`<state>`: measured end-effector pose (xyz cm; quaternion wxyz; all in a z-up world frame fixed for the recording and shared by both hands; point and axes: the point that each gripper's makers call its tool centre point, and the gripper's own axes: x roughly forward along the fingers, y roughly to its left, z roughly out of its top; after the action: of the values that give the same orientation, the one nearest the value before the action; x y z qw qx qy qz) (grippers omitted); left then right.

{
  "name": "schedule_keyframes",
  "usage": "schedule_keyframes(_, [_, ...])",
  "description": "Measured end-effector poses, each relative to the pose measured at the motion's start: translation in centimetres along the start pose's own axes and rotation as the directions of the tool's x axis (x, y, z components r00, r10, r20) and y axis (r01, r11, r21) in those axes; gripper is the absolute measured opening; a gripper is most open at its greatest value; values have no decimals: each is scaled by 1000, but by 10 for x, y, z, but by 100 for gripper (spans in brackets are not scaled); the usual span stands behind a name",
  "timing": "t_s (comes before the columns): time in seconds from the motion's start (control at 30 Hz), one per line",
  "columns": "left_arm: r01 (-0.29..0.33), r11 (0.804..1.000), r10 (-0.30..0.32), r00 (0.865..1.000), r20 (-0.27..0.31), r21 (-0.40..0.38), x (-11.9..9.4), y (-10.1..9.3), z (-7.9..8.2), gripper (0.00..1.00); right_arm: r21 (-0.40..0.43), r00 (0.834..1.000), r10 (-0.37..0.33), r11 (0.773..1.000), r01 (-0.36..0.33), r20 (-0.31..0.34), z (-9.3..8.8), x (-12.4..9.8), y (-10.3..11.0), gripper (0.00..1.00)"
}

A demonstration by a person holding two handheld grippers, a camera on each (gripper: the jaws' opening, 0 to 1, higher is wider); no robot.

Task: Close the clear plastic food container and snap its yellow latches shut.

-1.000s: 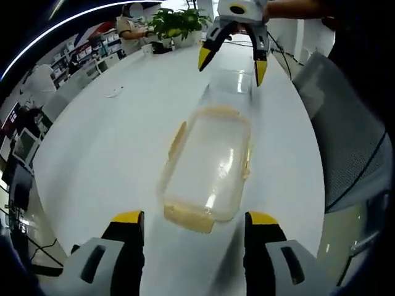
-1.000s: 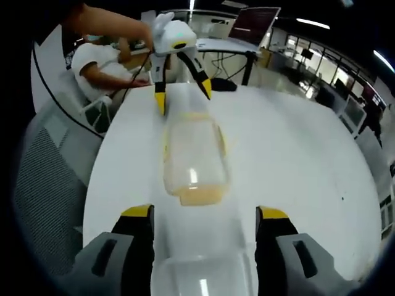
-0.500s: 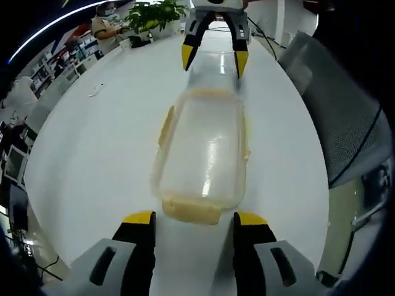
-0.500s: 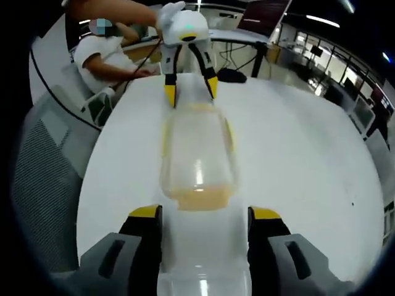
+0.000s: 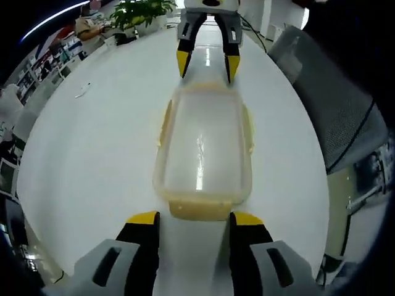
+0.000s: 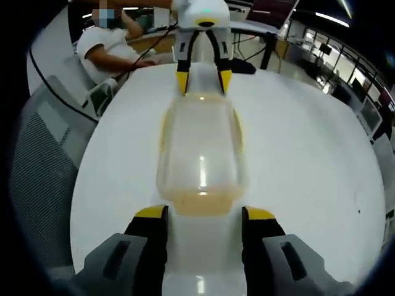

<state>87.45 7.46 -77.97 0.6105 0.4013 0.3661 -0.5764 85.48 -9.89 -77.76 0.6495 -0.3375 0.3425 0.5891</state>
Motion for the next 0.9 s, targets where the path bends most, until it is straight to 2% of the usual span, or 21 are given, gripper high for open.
schedule_keyframes(0.27, [35, 999, -35, 999, 6, 14, 6, -3, 4, 38, 1, 999, 4, 1000, -4, -40, -5, 11, 0, 41])
schedule_keyframes(0.43, [54, 998, -54, 998, 16, 15, 8, -5, 6, 35, 7, 999, 16, 1000, -15, -40, -3, 15, 2, 39])
schedule_keyframes(0.9, [50, 999, -50, 999, -5, 6, 10, -9, 9, 33, 3, 999, 25, 1000, -25, -47, -3, 16, 4, 36])
